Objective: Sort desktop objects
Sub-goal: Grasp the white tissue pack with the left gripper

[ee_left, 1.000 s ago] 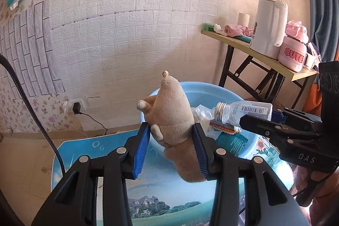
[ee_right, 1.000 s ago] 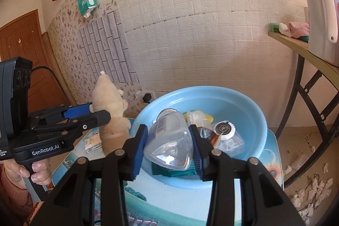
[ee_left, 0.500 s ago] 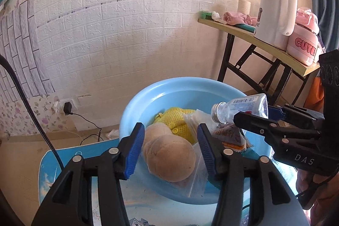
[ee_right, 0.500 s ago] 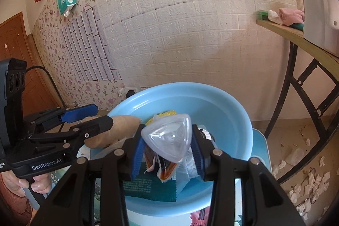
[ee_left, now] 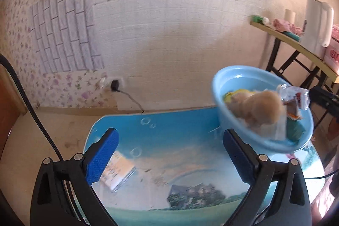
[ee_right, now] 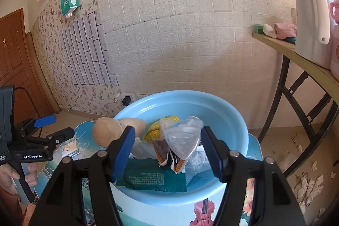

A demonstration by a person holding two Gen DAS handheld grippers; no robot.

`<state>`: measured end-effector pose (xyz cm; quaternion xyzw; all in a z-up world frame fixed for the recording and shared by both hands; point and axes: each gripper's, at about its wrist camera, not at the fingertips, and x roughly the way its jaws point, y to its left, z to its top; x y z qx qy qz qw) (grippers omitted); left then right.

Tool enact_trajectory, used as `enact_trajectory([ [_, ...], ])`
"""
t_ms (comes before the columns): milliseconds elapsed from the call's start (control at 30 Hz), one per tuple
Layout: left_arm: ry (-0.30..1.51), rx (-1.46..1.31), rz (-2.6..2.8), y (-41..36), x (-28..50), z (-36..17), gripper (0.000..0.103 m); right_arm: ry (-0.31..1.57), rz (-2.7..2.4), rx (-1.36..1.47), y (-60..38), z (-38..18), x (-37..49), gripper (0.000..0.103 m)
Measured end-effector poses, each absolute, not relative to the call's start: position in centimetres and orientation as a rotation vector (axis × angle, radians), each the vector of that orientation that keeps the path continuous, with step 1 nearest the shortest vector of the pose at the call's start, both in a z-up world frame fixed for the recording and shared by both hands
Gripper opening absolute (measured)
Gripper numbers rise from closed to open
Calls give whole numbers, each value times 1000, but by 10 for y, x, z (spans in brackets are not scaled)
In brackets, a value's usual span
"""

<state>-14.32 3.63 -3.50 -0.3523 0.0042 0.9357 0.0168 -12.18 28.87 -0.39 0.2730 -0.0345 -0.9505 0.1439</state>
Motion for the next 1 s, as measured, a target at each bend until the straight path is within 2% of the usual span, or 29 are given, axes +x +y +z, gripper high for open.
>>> enact_trajectory([
  [267,-88,-1451,2935,-32,-152,-106,99,-85,-2716,856,279,-12,-117,64],
  [367,-170,-1495,2914,-42,-159,-121,99,-77,-2713,882,276,-16,-118,64],
  [500,-152,-1504,2906,-42,-168,-133,99,-66,-2712,907,274,-19,-119,64],
  [533,-153,-1507,2895,-42,-170,-137,97,-66,-2712,912,274,-20,-120,64],
  [567,-156,-1511,2886,-43,-170,-141,87,-66,-2712,919,274,-21,-120,64],
  [600,-132,-1497,2898,-41,-170,-140,81,-67,-2712,924,275,-21,-121,64],
  [633,-131,-1466,2899,-41,-169,-138,69,-68,-2713,928,275,-22,-121,64],
  [833,-179,-1346,2897,-37,-160,-119,68,-68,-2713,918,276,-19,-120,64],
  [1000,-191,-1196,2906,-18,-152,-72,68,-96,-2706,913,281,-19,-121,64],
])
